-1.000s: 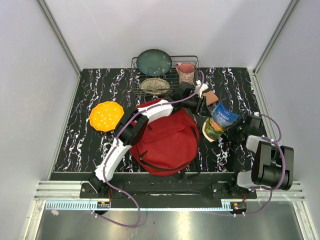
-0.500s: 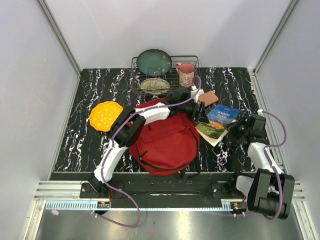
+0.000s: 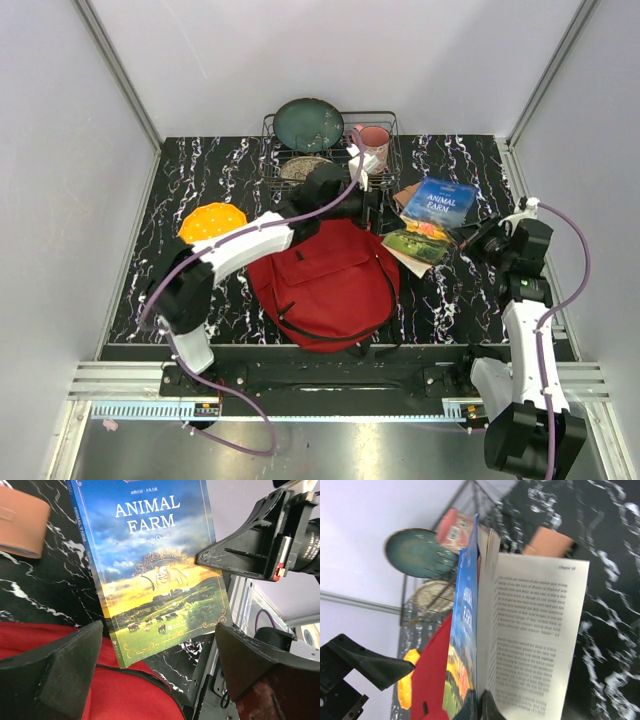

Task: Pack the student bag
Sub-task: Pick up the book from the center of the board.

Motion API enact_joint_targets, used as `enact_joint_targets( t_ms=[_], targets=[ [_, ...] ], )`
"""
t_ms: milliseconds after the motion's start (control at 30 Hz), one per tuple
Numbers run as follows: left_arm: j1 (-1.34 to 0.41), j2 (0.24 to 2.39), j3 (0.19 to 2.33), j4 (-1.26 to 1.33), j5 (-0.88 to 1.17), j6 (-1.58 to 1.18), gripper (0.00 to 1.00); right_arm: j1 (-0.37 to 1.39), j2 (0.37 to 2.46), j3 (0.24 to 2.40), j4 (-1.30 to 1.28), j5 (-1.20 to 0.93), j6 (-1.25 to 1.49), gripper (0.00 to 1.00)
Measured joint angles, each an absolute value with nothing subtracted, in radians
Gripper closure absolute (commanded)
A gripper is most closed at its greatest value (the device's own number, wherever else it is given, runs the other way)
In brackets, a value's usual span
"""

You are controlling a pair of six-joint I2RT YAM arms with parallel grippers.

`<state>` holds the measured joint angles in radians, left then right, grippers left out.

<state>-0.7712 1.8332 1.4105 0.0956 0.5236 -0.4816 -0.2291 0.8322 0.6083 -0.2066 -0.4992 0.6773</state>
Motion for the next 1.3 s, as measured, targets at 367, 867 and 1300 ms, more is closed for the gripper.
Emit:
enact_joint_targets(
  t_ms=[367, 867, 1300],
  targets=[
    [-0.726, 1.55, 1.11, 0.235, 0.339, -0.529, 0.01, -0.228, 0.799, 0.659, -0.102, -0.863, 0.72, 1.0],
    [-0.695, 1.474, 1.026, 0.466, 0.427, -0.655, 0.01, -0.15, 0.805, 0.643, 0.159, -1.114, 0.813, 1.0],
    [-0.695, 1.467, 1.024, 0.539, 0.55, -0.71, 1.0, -0.089, 0.828, 0.628, 0.184, -1.159, 0.796, 0.67]
  ],
)
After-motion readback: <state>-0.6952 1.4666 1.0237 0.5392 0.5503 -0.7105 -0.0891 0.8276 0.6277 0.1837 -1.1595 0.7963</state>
